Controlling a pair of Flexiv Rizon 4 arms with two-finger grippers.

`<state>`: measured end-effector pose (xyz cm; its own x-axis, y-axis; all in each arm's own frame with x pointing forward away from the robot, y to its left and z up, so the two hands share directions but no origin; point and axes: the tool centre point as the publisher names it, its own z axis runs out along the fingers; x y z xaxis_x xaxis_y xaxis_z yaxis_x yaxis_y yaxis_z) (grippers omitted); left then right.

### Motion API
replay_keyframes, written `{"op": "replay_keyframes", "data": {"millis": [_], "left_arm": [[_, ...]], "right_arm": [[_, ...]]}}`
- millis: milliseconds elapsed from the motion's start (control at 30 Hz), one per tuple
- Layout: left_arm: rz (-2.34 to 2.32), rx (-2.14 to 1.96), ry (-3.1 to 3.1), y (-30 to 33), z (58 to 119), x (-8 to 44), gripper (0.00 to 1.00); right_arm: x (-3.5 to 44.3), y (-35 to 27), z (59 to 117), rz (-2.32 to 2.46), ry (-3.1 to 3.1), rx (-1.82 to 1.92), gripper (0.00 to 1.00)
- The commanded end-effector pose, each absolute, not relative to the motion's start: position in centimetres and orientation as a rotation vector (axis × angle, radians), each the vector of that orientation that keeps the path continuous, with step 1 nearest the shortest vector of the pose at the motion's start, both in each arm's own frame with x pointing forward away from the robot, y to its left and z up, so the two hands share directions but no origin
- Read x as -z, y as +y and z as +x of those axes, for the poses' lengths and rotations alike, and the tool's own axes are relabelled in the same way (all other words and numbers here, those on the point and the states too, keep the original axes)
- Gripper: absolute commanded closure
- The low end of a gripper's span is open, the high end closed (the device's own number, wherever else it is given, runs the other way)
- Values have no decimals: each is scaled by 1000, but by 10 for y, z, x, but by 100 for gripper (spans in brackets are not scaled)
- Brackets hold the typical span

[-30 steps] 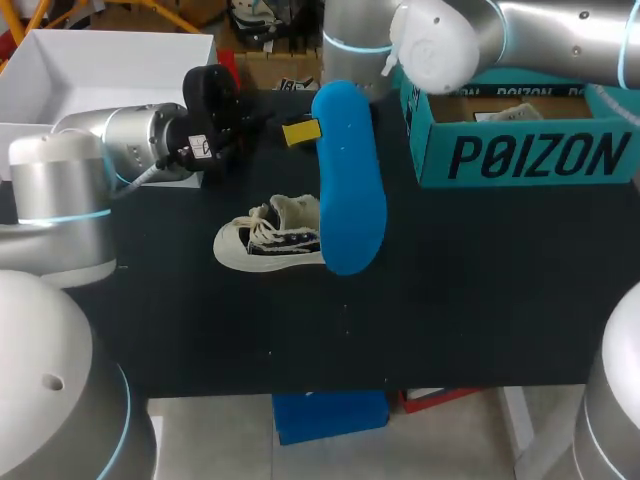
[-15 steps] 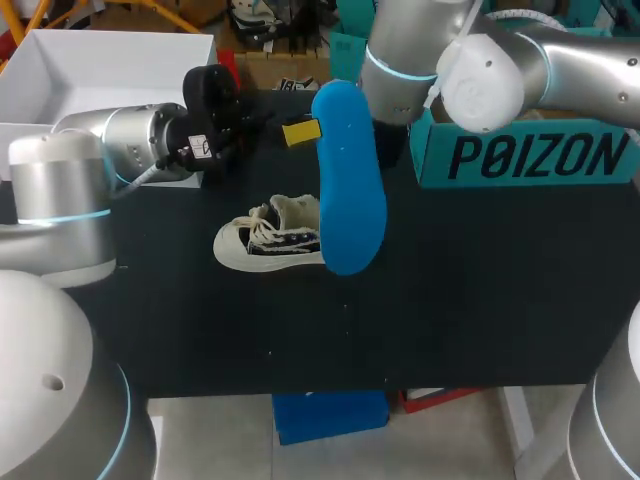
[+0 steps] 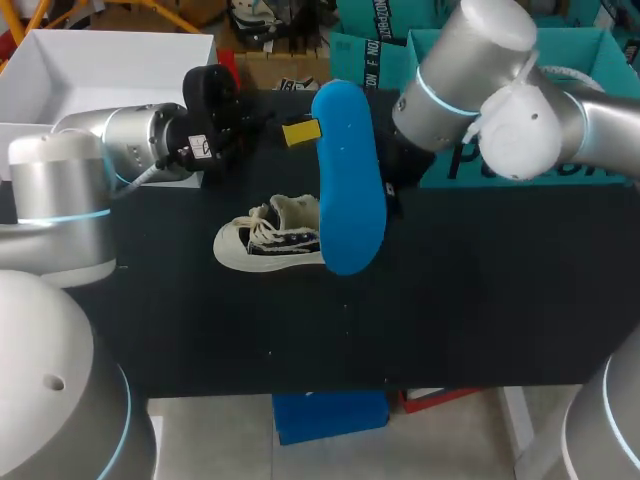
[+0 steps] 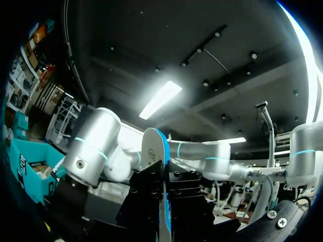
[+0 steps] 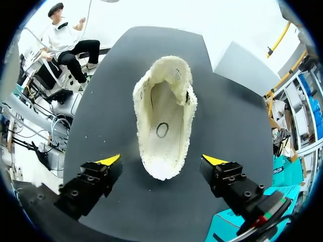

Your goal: Take the shoe out of the shoebox, open the shoe tongue, remove and reinsert the insole, then place the shoe into the shoebox

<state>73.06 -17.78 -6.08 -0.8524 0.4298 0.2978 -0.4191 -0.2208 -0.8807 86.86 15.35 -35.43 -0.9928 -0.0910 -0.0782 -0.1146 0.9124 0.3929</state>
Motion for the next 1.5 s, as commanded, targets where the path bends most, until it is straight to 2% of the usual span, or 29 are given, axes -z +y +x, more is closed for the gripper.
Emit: {"op": "replay_keyframes", "data": {"millis": [33, 1500], "left_arm": [[-12, -2107, -1513, -179, 730, 62, 100], [-12, -2107, -1513, -179, 730, 62, 100]], "right_arm": [[364, 150, 866, -166, 2951, -791, 0], [432, 134, 879, -60, 2848, -1107, 0]]}}
